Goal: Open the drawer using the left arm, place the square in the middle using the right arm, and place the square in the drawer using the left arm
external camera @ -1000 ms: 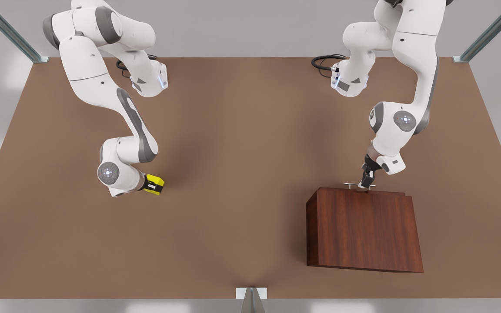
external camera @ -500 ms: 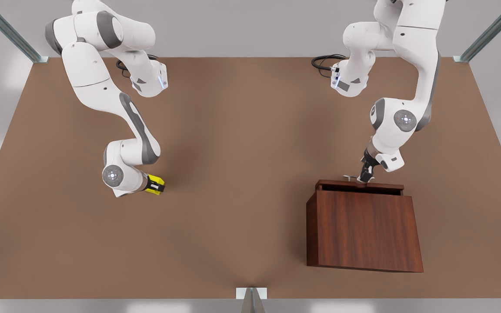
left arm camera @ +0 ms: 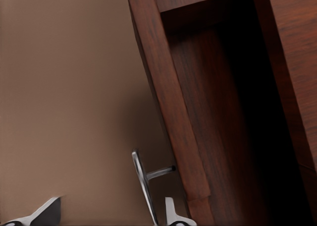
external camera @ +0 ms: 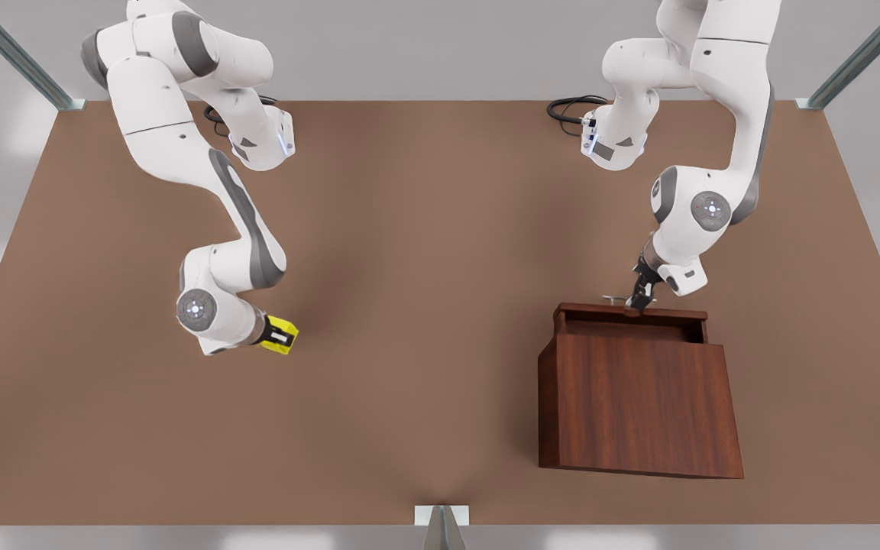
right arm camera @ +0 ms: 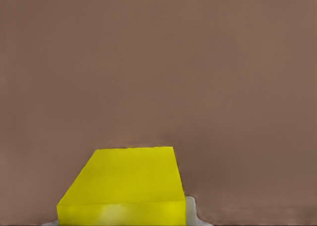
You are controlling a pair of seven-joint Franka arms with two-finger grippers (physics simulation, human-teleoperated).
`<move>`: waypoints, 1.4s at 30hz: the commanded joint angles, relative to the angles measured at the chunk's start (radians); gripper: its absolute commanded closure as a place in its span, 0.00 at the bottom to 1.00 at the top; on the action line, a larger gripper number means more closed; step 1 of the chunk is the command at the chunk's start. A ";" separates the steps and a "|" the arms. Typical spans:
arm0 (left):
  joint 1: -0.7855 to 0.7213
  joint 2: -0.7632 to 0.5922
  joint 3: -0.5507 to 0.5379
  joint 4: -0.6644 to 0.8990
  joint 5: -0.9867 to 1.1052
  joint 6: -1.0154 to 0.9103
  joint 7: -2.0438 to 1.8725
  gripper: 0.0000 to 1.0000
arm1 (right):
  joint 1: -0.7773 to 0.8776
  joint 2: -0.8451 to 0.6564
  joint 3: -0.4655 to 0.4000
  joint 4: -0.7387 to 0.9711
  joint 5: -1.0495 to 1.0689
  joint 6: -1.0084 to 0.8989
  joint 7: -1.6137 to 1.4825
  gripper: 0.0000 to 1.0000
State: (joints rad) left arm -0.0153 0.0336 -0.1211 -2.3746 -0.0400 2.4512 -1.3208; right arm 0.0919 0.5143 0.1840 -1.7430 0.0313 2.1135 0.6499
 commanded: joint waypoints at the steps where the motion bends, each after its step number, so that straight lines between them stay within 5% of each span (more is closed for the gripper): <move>1: 0.001 -0.001 0.000 0.000 0.000 -0.007 0.000 0.00 | 0.014 0.001 0.002 0.017 -0.004 -0.015 0.039 0.45; 8: 0.001 -0.021 0.000 -0.003 0.000 -0.064 0.002 0.00 | 0.319 0.147 0.005 0.333 0.009 -0.153 0.643 0.45; 16: 0.001 -0.032 0.001 -0.003 0.000 -0.096 0.003 0.00 | 0.555 0.332 0.025 0.583 0.073 -0.138 0.990 0.45; 26: 0.001 -0.040 0.001 -0.003 0.000 -0.139 0.000 0.00 | 0.692 0.371 0.026 0.502 -0.007 -0.033 1.013 0.44; 31: 0.001 -0.046 0.001 -0.003 0.000 -0.150 0.000 0.00 | 0.687 0.400 0.025 0.507 -0.002 0.008 1.014 0.37; 33: 0.001 -0.047 0.001 -0.003 0.000 -0.150 0.000 0.00 | 0.689 0.400 0.023 0.505 -0.010 0.008 1.021 0.02; 42: 0.001 -0.064 0.001 -0.003 0.002 -0.202 0.000 0.00 | 0.626 0.340 0.017 0.511 -0.010 -0.009 1.096 0.00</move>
State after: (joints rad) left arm -0.0142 -0.0306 -0.1192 -2.3777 -0.0387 2.2471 -1.3221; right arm 0.7023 0.8245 0.2009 -1.2685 0.0215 2.1061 1.7153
